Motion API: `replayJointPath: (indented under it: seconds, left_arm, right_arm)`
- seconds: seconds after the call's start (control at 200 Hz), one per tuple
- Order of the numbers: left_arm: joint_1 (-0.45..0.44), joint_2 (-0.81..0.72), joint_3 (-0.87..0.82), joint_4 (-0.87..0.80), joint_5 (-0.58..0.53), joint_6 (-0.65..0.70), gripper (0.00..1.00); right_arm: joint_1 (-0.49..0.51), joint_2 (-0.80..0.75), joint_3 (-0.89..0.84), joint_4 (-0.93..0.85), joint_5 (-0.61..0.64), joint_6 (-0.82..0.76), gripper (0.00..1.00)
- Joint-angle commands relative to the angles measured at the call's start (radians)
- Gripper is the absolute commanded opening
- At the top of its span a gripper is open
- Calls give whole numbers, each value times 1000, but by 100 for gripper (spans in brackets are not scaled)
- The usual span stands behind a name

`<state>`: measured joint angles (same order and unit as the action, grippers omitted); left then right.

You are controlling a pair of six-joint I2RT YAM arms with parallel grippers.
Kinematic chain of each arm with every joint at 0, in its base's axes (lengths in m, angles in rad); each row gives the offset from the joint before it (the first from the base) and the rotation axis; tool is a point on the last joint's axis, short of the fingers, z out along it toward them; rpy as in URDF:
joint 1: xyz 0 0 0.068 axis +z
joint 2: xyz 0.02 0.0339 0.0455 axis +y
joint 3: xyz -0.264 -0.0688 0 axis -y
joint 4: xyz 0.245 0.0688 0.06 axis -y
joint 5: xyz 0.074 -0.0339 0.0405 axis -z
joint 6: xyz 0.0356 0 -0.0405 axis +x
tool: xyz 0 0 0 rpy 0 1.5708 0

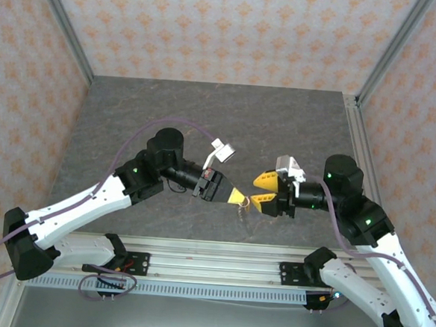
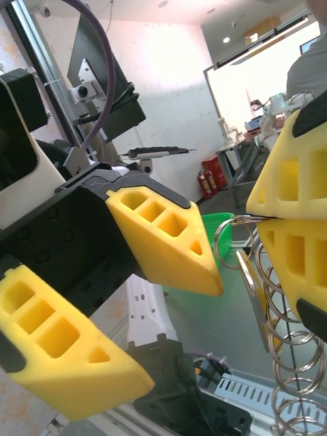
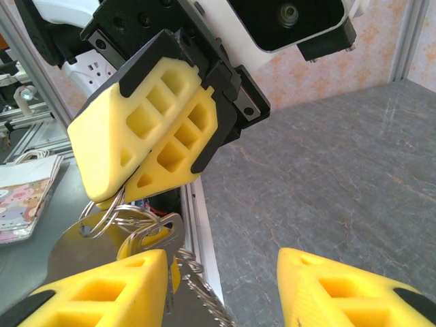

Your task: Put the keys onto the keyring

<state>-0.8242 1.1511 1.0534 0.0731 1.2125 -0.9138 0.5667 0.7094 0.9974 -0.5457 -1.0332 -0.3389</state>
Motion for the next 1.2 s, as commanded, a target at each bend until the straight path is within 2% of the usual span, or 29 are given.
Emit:
replayJointPath:
  seconds: [0.0, 0.51, 1.196]
  left_arm:
    - [-10, 1, 48, 2, 39, 25, 0]
    - [-13, 24, 74, -26, 50, 38, 0]
    - [-25, 38, 88, -55, 48, 54, 0]
  right_arm:
    - [9, -4, 30, 21, -48, -11, 46]
    - [12, -4, 58, -38, -92, -31, 48]
    - [19, 24, 27, 109, -138, 28, 47]
